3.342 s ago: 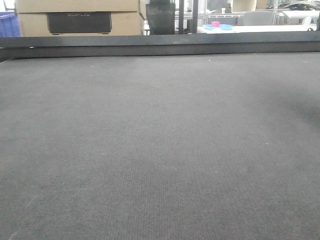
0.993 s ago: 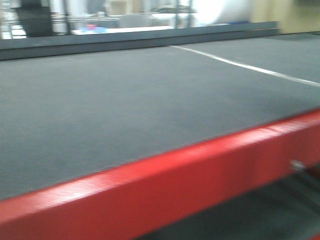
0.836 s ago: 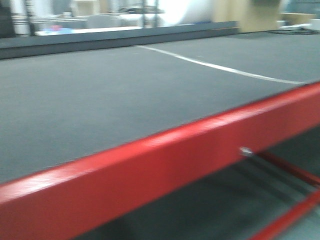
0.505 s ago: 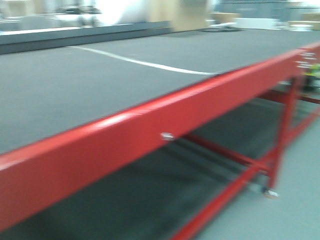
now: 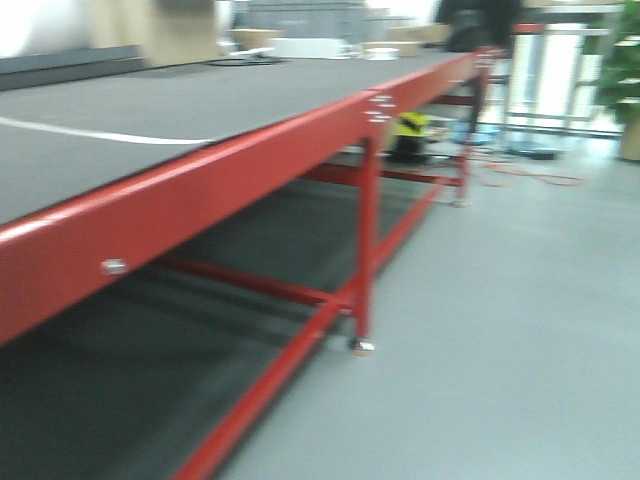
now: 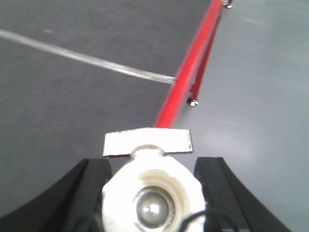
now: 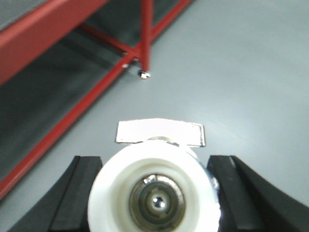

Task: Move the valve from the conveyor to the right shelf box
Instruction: 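Turn the base away from the red-framed conveyor holding both valves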

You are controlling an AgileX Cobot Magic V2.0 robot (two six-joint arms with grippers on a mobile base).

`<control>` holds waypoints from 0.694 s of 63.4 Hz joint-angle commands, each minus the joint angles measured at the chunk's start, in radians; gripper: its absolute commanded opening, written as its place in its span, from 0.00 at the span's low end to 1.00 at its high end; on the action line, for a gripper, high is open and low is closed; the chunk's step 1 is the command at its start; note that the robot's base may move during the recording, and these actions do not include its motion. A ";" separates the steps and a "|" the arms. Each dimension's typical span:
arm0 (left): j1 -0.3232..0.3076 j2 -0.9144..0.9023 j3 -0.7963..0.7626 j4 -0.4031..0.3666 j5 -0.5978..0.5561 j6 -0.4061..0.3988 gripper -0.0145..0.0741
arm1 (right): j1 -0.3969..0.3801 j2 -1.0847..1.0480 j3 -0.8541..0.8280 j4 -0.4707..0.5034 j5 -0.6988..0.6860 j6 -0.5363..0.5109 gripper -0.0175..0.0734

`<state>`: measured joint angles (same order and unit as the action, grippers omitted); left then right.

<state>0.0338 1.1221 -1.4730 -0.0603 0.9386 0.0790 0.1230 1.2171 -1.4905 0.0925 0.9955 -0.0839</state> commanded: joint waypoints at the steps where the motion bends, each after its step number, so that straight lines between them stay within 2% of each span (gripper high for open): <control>1: 0.002 -0.009 -0.013 -0.008 -0.046 -0.003 0.04 | -0.002 -0.013 -0.016 -0.007 -0.061 -0.005 0.01; 44: 0.002 -0.009 -0.013 -0.008 -0.046 -0.003 0.04 | -0.002 -0.013 -0.016 -0.007 -0.061 -0.005 0.01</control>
<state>0.0338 1.1221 -1.4730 -0.0603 0.9386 0.0790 0.1230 1.2171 -1.4905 0.0925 0.9955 -0.0839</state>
